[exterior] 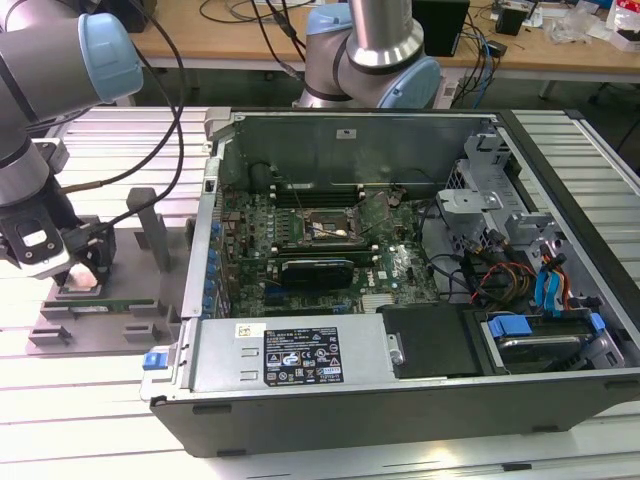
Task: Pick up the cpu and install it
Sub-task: 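Pick up the cpu and move it towards the insertion slot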
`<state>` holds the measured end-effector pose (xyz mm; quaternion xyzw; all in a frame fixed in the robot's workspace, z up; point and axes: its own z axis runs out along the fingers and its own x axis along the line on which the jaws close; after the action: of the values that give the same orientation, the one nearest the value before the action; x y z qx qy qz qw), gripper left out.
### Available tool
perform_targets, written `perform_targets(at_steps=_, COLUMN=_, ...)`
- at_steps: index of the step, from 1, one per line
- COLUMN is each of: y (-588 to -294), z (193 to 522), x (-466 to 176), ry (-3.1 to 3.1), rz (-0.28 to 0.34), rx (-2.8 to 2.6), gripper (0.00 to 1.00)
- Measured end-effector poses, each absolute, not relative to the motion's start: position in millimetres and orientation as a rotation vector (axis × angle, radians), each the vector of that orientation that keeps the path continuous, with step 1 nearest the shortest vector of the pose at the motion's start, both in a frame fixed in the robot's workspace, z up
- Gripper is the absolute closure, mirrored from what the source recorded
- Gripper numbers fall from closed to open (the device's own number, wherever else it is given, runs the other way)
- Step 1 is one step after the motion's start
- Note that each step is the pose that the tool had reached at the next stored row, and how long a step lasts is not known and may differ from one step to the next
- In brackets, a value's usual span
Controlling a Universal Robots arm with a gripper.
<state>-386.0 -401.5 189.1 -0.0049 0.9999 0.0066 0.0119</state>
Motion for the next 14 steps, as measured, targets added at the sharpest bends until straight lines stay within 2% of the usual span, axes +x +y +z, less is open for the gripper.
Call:
perform_targets(at_steps=1, y=-401.6, z=189.1, x=-385.9, ry=3.118, rz=0.021, rx=-0.015, gripper=0.45)
perform_targets(at_steps=14, y=-401.6, z=189.3, x=-385.9, ry=3.117, rz=0.018, rx=-0.016, gripper=0.45)
